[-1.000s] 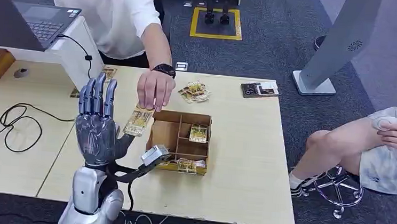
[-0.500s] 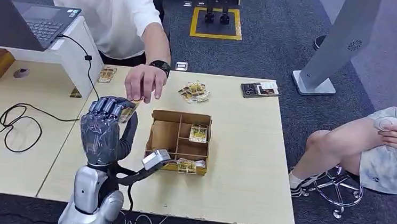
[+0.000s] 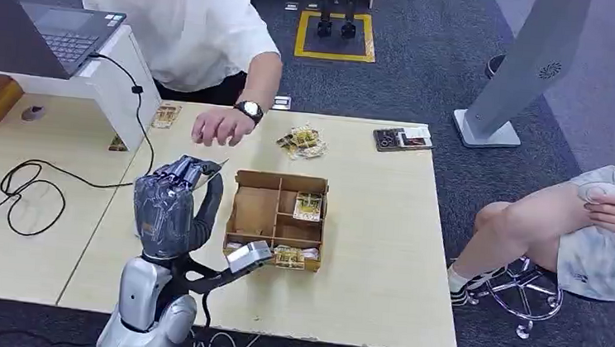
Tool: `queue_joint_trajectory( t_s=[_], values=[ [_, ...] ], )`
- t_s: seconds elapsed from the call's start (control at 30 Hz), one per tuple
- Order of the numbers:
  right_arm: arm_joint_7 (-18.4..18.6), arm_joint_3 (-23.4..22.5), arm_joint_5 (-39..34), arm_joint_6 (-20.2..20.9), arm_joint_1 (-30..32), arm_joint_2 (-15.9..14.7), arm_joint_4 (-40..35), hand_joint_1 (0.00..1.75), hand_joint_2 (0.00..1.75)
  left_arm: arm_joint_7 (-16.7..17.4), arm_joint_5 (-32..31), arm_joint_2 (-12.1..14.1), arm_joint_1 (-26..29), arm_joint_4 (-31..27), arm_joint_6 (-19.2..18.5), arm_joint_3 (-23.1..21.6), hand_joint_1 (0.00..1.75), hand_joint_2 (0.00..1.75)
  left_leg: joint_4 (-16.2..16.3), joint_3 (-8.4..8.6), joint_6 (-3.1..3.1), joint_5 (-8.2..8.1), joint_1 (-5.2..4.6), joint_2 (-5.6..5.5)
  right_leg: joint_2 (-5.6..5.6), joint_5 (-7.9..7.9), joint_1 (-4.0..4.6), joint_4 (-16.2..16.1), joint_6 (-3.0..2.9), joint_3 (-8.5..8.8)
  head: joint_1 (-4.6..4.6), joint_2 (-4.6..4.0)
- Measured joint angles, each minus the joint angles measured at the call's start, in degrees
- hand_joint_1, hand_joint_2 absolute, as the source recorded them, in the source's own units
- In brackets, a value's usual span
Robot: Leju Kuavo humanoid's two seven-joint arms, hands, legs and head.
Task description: Pass the card to the sensor for recognition and then transmit it.
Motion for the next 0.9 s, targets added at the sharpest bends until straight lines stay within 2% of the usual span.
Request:
queue_joint_trajectory(
  t_s=[0.23, 0.4, 0.53, 0.63, 0.67, 0.8, 0.9],
  values=[
    [0.0, 0.0, 0.1, 0.0, 0.0, 0.0, 0.0, 0.00, 1.75, -2.7, 0.5, -0.8, 0.0, 0.0, 0.0, 0.7, 1.75, 1.75, 0.0, 0.00, 0.00, 0.00, 0.00, 0.00, 0.00, 0.00, 0.00, 0.0, 0.00, 0.00, 0.00, 0.00],
    [0.0, 0.0, 0.0, -0.1, 0.0, 0.0, 0.0, 0.00, 1.75, -6.6, 4.3, -2.6, 0.1, 0.5, 0.0, 2.5, 1.75, 1.75, 0.0, -0.01, 0.00, 0.00, 0.00, 0.00, 0.00, 0.00, 0.00, 0.0, 0.00, 0.00, 0.00, 0.00],
    [0.0, 0.0, -0.2, -0.1, 0.0, 0.0, 0.0, 0.00, 1.75, -7.3, 15.0, -3.8, -0.1, 4.0, 0.0, 3.0, 1.75, 1.75, 0.0, 0.01, 0.00, 0.00, -0.01, 0.00, 0.00, 0.00, 0.00, 0.0, 0.00, -0.01, 0.00, 0.00],
    [0.0, 0.0, -0.3, -0.1, 0.0, 0.0, 0.0, 0.00, 1.75, -5.7, 25.0, -3.7, -1.1, 6.6, 0.0, 2.3, 1.75, 1.75, 0.0, 0.02, 0.00, 0.00, 0.00, 0.00, 0.00, 0.00, 0.00, 0.0, 0.00, -0.02, -0.02, 0.00],
    [0.0, 0.0, -0.3, -0.1, 0.0, 0.0, 0.0, 0.00, 1.75, -5.3, 26.7, -3.5, -1.3, 7.1, 0.0, 2.0, 1.75, 1.75, 0.0, 0.02, 0.00, 0.00, 0.00, -0.01, 0.00, 0.00, 0.00, 0.0, 0.00, -0.02, -0.02, 0.00],
    [0.0, 0.0, -0.9, -0.1, 0.1, 0.0, 0.0, 0.00, 1.75, -2.9, 40.8, -1.1, -3.2, 9.6, -0.4, -3.3, 1.75, 1.75, 0.0, 0.01, 0.00, 0.01, 0.00, 0.01, 0.02, 0.01, 0.00, 0.0, -0.01, -0.02, 0.00, 0.00],
    [0.0, 0.0, -1.2, -0.2, 0.1, 0.0, 0.0, 0.00, 1.75, -2.8, 50.9, 1.1, -4.3, 10.6, -1.2, -7.5, 1.75, 1.75, 0.0, 0.01, 0.00, 0.00, 0.00, 0.01, 0.02, 0.01, 0.00, 0.0, -0.01, -0.02, 0.00, 0.00]
  ],
)
